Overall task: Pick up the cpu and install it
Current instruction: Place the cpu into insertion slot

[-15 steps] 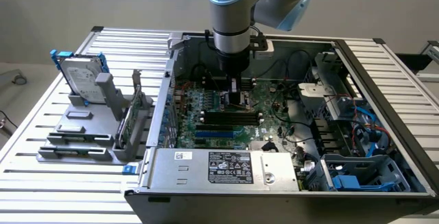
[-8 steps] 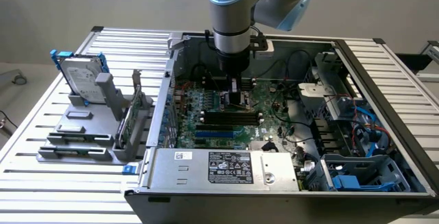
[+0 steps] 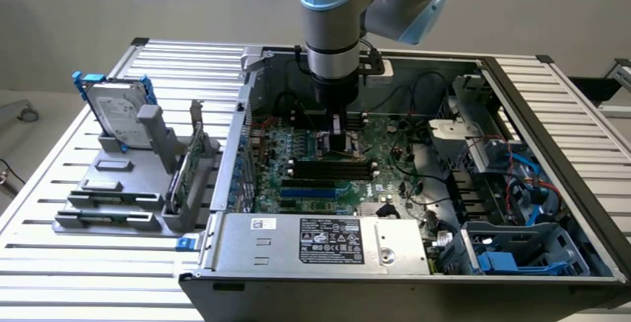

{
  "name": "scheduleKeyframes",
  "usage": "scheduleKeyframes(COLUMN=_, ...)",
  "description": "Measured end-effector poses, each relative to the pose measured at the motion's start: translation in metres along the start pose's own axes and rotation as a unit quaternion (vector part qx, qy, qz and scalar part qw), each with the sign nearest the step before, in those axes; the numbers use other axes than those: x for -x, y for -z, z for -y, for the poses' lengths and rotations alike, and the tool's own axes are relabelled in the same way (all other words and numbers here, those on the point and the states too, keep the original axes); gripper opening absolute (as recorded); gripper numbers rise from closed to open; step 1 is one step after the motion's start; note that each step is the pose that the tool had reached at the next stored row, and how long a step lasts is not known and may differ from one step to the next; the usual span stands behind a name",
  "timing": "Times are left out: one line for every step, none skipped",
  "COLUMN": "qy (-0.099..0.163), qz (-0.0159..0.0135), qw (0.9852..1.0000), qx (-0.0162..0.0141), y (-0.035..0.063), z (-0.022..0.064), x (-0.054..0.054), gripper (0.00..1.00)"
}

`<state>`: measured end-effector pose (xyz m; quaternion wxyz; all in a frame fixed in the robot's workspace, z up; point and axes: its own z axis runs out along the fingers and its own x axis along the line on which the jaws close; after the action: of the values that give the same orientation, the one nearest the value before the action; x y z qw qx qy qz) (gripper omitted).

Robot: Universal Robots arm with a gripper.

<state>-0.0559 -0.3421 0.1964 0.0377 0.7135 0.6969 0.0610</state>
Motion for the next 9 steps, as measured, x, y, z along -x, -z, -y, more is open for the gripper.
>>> scheduleKeyframes(qy=0.001, qz=0.0002, qw=1.0, qx=-0.0001, y=-0.0001, z=0.0, x=0.0, gripper=0.55)
scheduleKeyframes(qy=0.001, qz=0.0006, qw=1.0, qx=-0.0003, y=-0.0001, z=0.0, x=0.0, gripper=0.55)
scheduleKeyframes(qy=0.002, qz=0.001, qw=1.0, qx=-0.0004, y=-0.0001, z=-0.0001, x=0.0, gripper=0.55)
scheduleKeyframes(qy=0.004, qz=0.0011, qw=1.0, qx=-0.0004, y=-0.0001, z=-0.0001, x=0.0, gripper=0.55)
scheduleKeyframes(qy=0.005, qz=0.001, qw=1.0, qx=-0.0006, y=-0.0001, z=-0.0003, x=0.0, gripper=0.55)
scheduleKeyframes(qy=0.006, qz=0.0009, qw=1.0, qx=-0.0007, y=-0.0002, z=-0.0004, x=0.0, gripper=0.55)
scheduleKeyframes(qy=0.007, qz=0.0009, qw=1.0, qx=-0.0008, y=-0.0002, z=-0.0004, x=-0.0001, gripper=0.55)
scheduleKeyframes(qy=0.008, qz=0.0009, qw=1.0, qx=-0.001, y=-0.0002, z=-0.0005, x=-0.0001, gripper=0.55)
scheduleKeyframes(qy=0.009, qz=0.0009, qw=1.0, qx=-0.0013, y=-0.0002, z=-0.0005, x=-0.0001, gripper=0.55)
